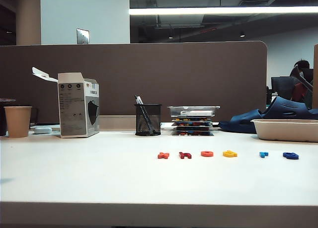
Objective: Select the appropriate letters from the row of letter magnets placed on the table to arrange into the word "dog".
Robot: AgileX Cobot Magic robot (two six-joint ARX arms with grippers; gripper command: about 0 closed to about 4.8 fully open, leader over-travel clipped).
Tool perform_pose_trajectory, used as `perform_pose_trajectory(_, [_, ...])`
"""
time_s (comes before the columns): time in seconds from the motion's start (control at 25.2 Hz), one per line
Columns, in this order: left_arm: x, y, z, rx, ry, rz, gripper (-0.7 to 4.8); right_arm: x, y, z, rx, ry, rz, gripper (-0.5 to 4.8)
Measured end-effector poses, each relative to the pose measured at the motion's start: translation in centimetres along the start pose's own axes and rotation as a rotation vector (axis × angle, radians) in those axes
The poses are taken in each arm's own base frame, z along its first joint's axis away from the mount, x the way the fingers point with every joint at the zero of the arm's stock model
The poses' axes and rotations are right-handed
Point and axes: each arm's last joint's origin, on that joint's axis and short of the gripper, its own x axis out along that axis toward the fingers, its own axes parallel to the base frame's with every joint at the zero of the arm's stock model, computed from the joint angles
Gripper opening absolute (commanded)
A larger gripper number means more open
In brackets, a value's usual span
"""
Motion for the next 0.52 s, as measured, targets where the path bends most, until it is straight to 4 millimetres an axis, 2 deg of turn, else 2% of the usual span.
perform_pose_trajectory(0.12, [1.8, -3.3, 0.8, 0.028, 0.041, 0.048, -0.05, 0.0, -0.1, 0.0, 0.001, 0.000, -0.033, -0.06])
perform_pose_trajectory(0.2, [3.8, -5.5, 0.8, 0.021, 0.090, 0.047, -0.05, 0.0, -0.1, 0.0, 0.001, 0.000, -0.036, -0.06])
perform_pose_trajectory(0.32, [4.8, -7.4, 0.7, -0.013, 0.116, 0.015, -0.05, 0.0, -0.2, 0.0, 0.001, 0.000, -0.051, -0.06])
perform_pose_trajectory(0.52, [6.4, -10.2, -0.8, -0.036, 0.155, -0.041, -0.05, 0.0, -0.2, 0.0, 0.001, 0.000, -0.056, -0.06])
